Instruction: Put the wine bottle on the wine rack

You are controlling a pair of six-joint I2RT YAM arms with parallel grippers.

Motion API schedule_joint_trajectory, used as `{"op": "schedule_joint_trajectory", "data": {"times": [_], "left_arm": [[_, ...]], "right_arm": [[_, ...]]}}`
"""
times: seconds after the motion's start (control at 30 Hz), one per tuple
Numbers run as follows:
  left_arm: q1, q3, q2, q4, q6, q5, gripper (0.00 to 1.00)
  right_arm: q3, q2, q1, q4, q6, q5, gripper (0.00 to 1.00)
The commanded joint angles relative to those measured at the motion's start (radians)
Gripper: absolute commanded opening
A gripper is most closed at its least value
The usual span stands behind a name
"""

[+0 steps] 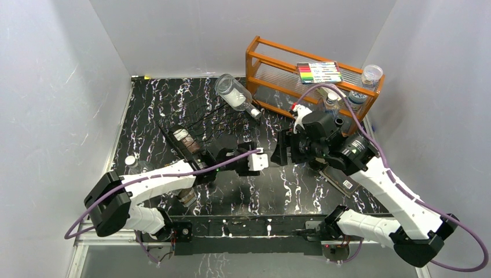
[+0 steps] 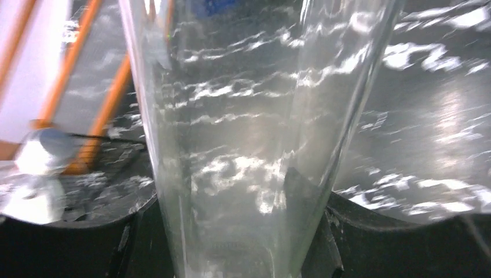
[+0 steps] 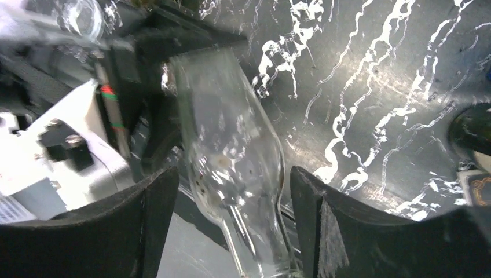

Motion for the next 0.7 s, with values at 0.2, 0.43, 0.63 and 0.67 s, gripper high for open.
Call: {"op": "schedule_joint_trajectory", "data": {"times": [0.2, 0.43, 0.63, 0.67], "left_arm": [[-0.001, 0.084, -0.100, 0.069, 0.441, -0.105, 0.01], [0.000, 0.056, -0.141, 0.069, 0.612, -0.128, 0.00], [0.000, 0.011, -0.189, 0.072, 0.600, -0.157, 0.00], [0.000, 0.010, -0.195, 0.074, 0.599, -0.148, 0.00]], "right_arm": [[0.038, 0.096, 0.004, 0.081, -0.172, -0.181, 0.79], [0.074, 0.100, 0.004, 0.079, -0.184, -0.175, 0.84], [0.071, 0.036, 0.004, 0.058, -0.177, -0.121, 0.88], [0.064, 0.028, 0.004, 0.063, -0.178, -0.132, 0.88]]}}
